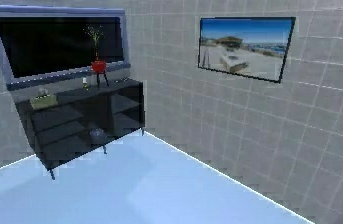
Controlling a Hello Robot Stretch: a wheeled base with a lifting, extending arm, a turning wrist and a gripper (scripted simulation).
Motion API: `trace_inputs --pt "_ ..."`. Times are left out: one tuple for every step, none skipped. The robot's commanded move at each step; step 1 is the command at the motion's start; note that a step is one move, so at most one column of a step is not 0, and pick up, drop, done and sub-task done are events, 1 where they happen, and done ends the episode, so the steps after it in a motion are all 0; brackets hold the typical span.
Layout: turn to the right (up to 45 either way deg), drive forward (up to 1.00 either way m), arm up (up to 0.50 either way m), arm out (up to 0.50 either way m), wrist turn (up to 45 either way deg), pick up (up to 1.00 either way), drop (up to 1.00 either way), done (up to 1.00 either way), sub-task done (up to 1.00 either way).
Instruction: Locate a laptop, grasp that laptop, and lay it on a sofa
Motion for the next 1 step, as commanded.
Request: trace_inputs --pt "-12.0 0.0 0.0 0.0 0.0 0.0 0.0 0.0 0.0"
